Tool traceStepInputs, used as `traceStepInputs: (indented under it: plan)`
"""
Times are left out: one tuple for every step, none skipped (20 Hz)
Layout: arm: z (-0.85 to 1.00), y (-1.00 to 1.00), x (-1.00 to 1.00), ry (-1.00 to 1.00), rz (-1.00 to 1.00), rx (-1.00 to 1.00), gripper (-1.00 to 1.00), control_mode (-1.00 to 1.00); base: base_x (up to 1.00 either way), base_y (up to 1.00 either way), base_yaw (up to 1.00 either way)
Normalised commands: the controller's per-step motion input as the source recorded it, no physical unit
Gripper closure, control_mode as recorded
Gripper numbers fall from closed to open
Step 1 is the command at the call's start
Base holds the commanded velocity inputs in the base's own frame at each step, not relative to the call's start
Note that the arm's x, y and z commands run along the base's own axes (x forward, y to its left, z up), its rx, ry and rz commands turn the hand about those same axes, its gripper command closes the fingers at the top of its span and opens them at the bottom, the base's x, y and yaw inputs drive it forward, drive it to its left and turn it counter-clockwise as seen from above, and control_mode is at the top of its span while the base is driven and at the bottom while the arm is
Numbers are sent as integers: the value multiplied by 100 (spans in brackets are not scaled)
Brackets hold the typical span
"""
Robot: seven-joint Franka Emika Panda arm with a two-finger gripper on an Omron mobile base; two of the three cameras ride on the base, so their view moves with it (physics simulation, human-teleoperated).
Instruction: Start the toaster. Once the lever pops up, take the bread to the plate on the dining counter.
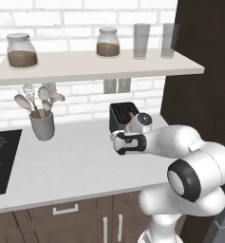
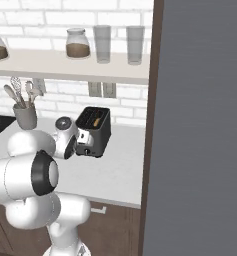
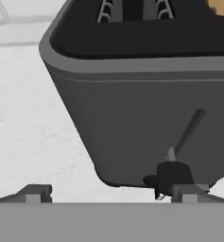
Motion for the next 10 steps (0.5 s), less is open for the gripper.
traceStepInputs:
  plan:
    - [-46, 0, 0, -7, 0, 0, -100, -100, 0, 0, 0]
    - [-47, 0, 0, -6, 0, 0, -100, -100, 0, 0, 0]
    - [-48, 0, 0, -5, 0, 0, -100, -100, 0, 0, 0]
    - [-47, 0, 0, -5, 0, 0, -100, -100, 0, 0, 0]
    - [-46, 0, 0, -5, 0, 0, -100, -100, 0, 0, 0]
    - [-41, 0, 0, -3, 0, 0, -100, -100, 0, 0, 0]
    - [-40, 0, 0, 0, 0, 0, -100, -100, 0, 0, 0]
    - [-30, 0, 0, 0, 0, 0, -100, -100, 0, 0, 0]
    - [-1, 0, -8, 0, 0, 0, -100, -100, 0, 0, 0]
    - [16, 0, -48, -7, 0, 0, -100, -100, 0, 0, 0]
